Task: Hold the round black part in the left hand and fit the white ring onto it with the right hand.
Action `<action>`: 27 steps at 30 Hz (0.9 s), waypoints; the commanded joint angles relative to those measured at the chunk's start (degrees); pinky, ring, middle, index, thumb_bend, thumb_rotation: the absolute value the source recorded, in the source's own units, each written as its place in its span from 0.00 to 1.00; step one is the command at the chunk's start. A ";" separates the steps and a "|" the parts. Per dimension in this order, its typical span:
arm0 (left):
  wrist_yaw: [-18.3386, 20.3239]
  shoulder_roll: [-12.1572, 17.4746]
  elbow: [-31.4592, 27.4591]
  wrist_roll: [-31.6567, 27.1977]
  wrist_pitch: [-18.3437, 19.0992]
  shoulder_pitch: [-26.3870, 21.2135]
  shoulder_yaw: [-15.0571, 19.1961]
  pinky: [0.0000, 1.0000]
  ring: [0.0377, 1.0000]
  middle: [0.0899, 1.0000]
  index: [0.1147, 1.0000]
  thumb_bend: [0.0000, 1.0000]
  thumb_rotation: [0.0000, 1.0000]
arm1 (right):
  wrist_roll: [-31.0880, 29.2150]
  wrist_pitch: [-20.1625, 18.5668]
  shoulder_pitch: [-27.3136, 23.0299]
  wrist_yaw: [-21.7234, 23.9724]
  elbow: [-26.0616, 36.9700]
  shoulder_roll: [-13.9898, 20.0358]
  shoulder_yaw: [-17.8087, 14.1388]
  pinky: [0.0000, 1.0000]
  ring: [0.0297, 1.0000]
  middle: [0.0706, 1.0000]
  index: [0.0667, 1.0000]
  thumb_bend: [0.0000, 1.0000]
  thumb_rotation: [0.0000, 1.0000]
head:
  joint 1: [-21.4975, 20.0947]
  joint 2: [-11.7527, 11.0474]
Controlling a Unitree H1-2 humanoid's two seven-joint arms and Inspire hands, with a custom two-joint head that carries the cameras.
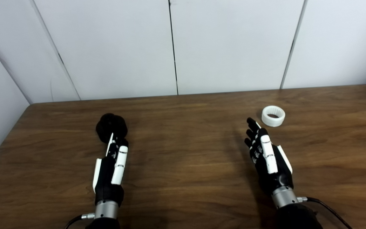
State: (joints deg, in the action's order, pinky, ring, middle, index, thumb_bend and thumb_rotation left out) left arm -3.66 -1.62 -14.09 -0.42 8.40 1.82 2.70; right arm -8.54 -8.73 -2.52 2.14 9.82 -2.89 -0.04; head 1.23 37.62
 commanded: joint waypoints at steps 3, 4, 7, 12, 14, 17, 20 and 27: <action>0.11 0.23 -0.75 0.46 -1.64 -1.65 -0.20 0.98 0.97 0.99 1.00 0.48 0.79 | -0.53 2.23 -1.54 0.50 1.12 -0.32 0.12 1.00 1.00 0.99 0.92 0.46 0.93 | 0.06 0.02; 0.08 0.19 -0.71 0.38 -1.63 -1.67 -0.16 0.97 0.97 0.99 1.00 0.48 0.79 | -0.61 2.24 -1.58 0.52 1.10 -0.35 0.10 1.00 1.00 0.99 0.92 0.46 0.93 | 0.06 0.02; -0.08 0.09 -0.84 0.44 -1.18 -1.69 -0.09 0.97 0.97 0.99 0.99 0.49 0.78 | -0.60 2.04 -1.65 0.52 1.20 -0.32 0.12 1.00 1.00 1.00 0.93 0.47 0.92 | 0.05 0.06; -0.24 0.09 -0.78 0.77 -1.45 -1.83 -0.15 0.96 0.97 0.99 0.99 0.49 0.78 | -0.53 2.05 -1.68 0.57 1.20 -0.27 0.18 1.00 1.00 1.00 0.93 0.47 0.93 | 0.11 0.13; -0.29 0.05 -0.68 0.95 -1.53 -1.88 -0.21 0.96 0.97 0.99 0.99 0.49 0.78 | -0.57 2.01 -1.69 0.55 1.20 -0.25 0.13 1.00 1.00 1.00 0.93 0.47 0.93 | 0.16 0.09; -0.33 0.04 -0.77 1.21 -1.25 -1.83 -0.28 0.95 0.97 0.99 1.00 0.49 0.78 | -0.49 2.17 -1.72 0.55 1.15 -0.22 0.13 1.00 1.00 0.99 0.92 0.47 0.92 | 0.26 0.09; -0.43 0.38 -1.09 2.19 -0.60 -1.77 -0.48 0.97 0.98 0.99 1.00 0.50 0.79 | -0.69 2.00 -1.80 0.70 1.17 -0.18 0.15 1.00 1.00 0.99 0.92 0.48 0.92 | 0.68 0.05; -2.56 3.63 -5.03 16.26 0.50 -1.24 -2.70 0.93 0.94 0.93 0.96 0.48 0.68 | -0.68 1.77 -2.31 0.81 0.87 -0.05 0.24 1.00 1.00 1.00 0.93 0.49 0.91 | 2.19 -0.08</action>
State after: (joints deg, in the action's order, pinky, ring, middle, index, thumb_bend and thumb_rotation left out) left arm -4.64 0.88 -15.59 10.92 9.26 1.94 0.30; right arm -8.63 -8.74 -2.66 2.15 9.73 -2.85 -0.07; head 3.16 37.53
